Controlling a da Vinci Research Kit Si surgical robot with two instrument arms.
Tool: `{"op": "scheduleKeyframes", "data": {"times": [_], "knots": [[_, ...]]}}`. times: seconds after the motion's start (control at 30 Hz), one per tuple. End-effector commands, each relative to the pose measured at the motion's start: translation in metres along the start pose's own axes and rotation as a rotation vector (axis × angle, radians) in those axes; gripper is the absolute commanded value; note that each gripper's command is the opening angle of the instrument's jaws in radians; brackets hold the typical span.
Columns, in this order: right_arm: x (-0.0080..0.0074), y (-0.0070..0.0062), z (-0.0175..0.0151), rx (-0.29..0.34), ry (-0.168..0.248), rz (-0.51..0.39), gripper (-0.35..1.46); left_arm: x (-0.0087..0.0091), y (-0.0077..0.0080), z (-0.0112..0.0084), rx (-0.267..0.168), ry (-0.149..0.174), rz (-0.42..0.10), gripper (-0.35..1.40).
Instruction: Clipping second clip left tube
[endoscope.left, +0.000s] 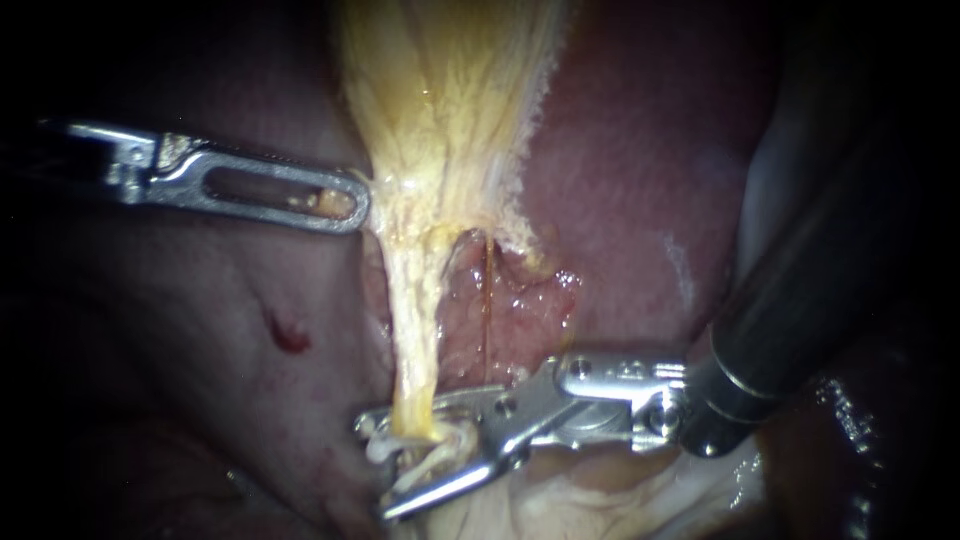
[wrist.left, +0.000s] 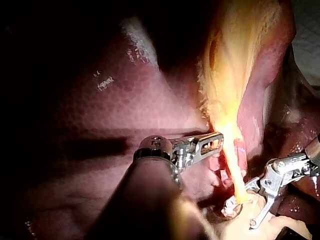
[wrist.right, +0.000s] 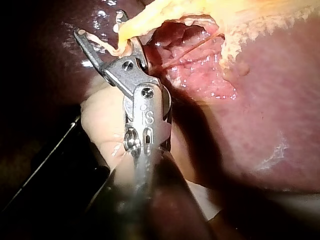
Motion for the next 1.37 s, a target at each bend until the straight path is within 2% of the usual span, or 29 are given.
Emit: {"op": "scheduleKeyframes", "data": {"times": [0.03, 0.23, 0.33, 0.37, 0.47, 0.63, 0.73, 0.83, 1.37], "knots": [[0.0, 0.0, -0.0001, -0.006, 0.001, 0.0, 0.48, 0.0, 0.0, 0.0, 0.0, 0.0, 0.0, -0.35], [0.0, 0.0003, -0.0014, -0.029, 0.009, 0.002, 0.38, 0.0, 0.0, 0.0, 0.0, 0.0, 0.0, -0.35], [0.0004, 0.0006, -0.0025, -0.037, 0.015, 0.006, 0.24, 0.0, 0.0001, 0.0, 0.0, 0.0, 0.0, -0.35], [0.0005, 0.0006, -0.0028, -0.036, 0.015, 0.007, 0.15, 0.0, 0.0001, 0.0, 0.0, 0.0, 0.0, -0.35], [0.0007, 0.0004, -0.0038, -0.032, 0.017, 0.009, -0.33, 0.0, 0.0001, 0.0, 0.0, 0.0, 0.0, -0.35], [0.0006, 0.0005, -0.0038, -0.03, 0.02, 0.02, -0.35, 0.0, 0.0001, 0.0001, 0.0, 0.0, 0.0, -0.35], [0.0006, 0.0004, -0.0038, -0.027, 0.016, 0.092, -0.35, -0.0001, 0.0002, 0.0001, 0.0, 0.0, 0.0, -0.35], [0.0005, 0.0003, -0.0039, -0.02, 0.015, 0.103, -0.35, -0.0001, 0.0002, 0.0001, 0.0, 0.0, 0.0, -0.35], [0.0004, 0.0004, -0.0041, -0.016, 0.014, 0.104, -0.35, -0.0001, 0.0002, 0.0001, 0.001, 0.0, 0.0, -0.35]]}}
